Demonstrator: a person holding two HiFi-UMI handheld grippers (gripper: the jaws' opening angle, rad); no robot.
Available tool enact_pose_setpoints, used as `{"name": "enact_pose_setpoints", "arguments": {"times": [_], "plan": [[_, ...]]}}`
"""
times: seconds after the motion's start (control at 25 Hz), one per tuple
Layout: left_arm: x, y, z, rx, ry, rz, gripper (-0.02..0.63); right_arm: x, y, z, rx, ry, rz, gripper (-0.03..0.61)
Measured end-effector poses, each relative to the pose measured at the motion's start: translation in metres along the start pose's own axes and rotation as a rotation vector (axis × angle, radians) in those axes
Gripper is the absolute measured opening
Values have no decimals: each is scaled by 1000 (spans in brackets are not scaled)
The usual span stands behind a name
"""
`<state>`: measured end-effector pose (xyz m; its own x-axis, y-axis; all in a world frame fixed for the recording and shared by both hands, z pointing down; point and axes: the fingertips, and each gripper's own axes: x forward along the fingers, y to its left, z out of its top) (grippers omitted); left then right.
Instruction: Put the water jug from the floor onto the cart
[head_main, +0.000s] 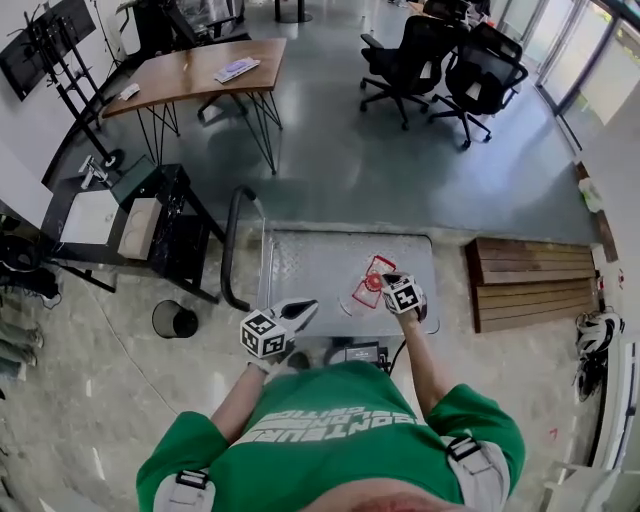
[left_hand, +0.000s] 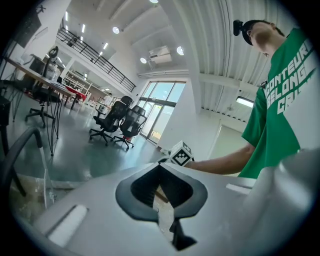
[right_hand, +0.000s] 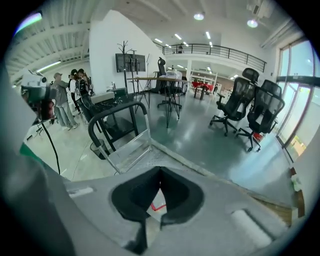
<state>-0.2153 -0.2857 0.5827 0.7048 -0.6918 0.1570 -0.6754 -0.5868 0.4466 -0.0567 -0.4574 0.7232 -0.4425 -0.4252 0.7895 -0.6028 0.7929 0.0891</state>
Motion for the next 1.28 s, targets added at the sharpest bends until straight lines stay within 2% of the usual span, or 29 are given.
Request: {"name": "enact_pose_setpoints", "arguments": {"times": [0.32,0.64,0.92,1.04,1.28], "plan": [[-12,-7,-2,3,-7,-35,9,-75,33,25,-2,-167,-4,-8],[18,-10,1,19,-8,-41,9,-106,34,45,-81,-264,44,-8],[67,-21,0,-7,-26,-7,9,-128,8,14,-123,-275,81,-8],[90,-30,-4,-15,-24,-3,8,-136,-7,-6,-109,-272,95,-8],[133,-63,-19,-9,28,-59,8,-148,-28,-42,-57,-275,98,-8]]}}
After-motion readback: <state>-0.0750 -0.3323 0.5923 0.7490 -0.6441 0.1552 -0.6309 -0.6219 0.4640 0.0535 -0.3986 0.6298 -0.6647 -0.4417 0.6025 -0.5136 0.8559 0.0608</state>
